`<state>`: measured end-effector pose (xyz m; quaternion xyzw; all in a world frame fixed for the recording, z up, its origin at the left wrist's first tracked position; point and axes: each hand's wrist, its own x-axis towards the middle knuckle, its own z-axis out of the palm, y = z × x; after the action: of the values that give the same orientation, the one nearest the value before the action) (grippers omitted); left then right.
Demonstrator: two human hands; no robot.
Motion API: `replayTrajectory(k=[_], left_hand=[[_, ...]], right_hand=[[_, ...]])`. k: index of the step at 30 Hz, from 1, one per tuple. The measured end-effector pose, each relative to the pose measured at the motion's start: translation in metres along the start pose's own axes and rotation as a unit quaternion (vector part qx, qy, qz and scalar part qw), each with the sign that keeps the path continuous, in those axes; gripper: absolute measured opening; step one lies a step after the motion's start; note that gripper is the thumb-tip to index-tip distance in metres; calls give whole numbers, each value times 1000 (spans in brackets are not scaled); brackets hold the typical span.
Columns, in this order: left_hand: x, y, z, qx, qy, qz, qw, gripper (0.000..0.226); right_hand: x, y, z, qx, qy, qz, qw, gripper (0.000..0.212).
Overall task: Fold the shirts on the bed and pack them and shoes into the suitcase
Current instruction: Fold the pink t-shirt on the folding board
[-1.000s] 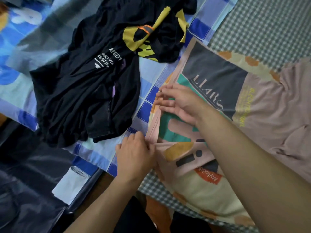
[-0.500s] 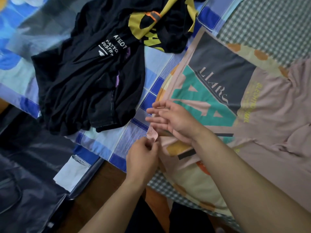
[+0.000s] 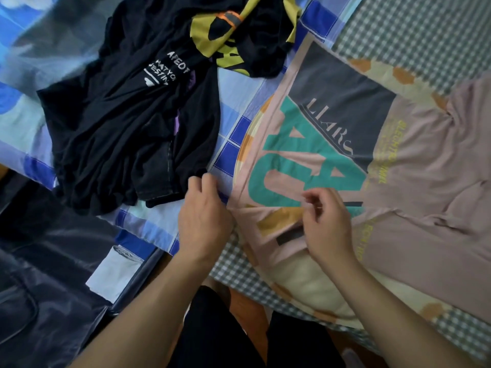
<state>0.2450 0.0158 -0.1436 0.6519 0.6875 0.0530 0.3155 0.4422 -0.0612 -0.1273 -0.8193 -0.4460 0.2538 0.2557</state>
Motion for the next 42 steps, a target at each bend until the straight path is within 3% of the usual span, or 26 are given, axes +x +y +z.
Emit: replayTrajectory(k=[2, 4, 6, 8, 10, 12, 15, 17, 19, 21, 23, 25, 28, 30, 31, 33, 36, 38, 40, 42], left_hand=[[4, -12, -8, 32, 24, 185, 982, 36], [7, -23, -9, 106, -32, 391, 914, 57], [14, -27, -9, 171, -104, 475, 857, 67], [23, -29, -7, 198, -124, 492, 839, 68], [29, -31, -5, 195, -119, 496, 838, 59], [33, -34, -2, 169, -106, 503, 841, 44], [30, -33, 2, 111, -98, 469, 871, 24], [28, -32, 3, 52, -116, 399, 908, 21], [29, -31, 4, -4, -139, 316, 938, 23], [29, -27, 5, -32, -143, 251, 957, 21], [27, -19, 5, -32, -131, 226, 965, 18], [26, -17, 2, -8, -128, 247, 961, 19], [26, -24, 0, 4, -131, 291, 948, 15], [26, -25, -1, -24, -128, 271, 954, 11], [26, -25, -2, -35, -124, 267, 955, 8], [25, -25, -1, -36, -119, 268, 955, 7], [22, -24, -1, -31, -114, 239, 964, 4], [21, -22, -3, -35, -111, 205, 972, 5], [23, -19, -3, -41, -116, 181, 976, 4], [26, -16, -1, -47, -128, 155, 978, 12]], right_hand=[[-17, 24, -16, -58, 32, -16, 998, 29], [-34, 44, -23, -166, -34, -105, 980, 48], [-40, 63, -25, -249, -123, -202, 939, 68], [-32, 72, -30, -269, -199, -246, 910, 82], [-19, 79, -32, -281, -250, -280, 883, 87], [-9, 83, -30, -289, -252, -325, 864, 78], [4, 82, -23, -231, -139, -399, 877, 35], [16, 72, -22, -202, -102, -414, 882, 17], [35, 55, -21, -155, -92, -366, 913, 20], [60, 39, -23, -71, -53, -237, 967, 20], [78, 29, -28, -47, -31, -177, 983, 11], [71, 26, -31, -106, -69, -253, 959, 10], [25, 39, -25, -173, -190, -420, 870, 34], [-1, 52, -14, -231, -267, -437, 828, 59], [-8, 56, -8, -252, -275, -426, 824, 66], [-11, 59, 6, -260, -236, -416, 839, 60], [-6, 49, 17, -200, -132, -434, 869, 18], [6, 35, 11, -143, -104, -415, 892, 16], [33, 14, 1, -85, -81, -342, 932, 14], [73, -4, -1, -59, -57, -217, 973, 14]])
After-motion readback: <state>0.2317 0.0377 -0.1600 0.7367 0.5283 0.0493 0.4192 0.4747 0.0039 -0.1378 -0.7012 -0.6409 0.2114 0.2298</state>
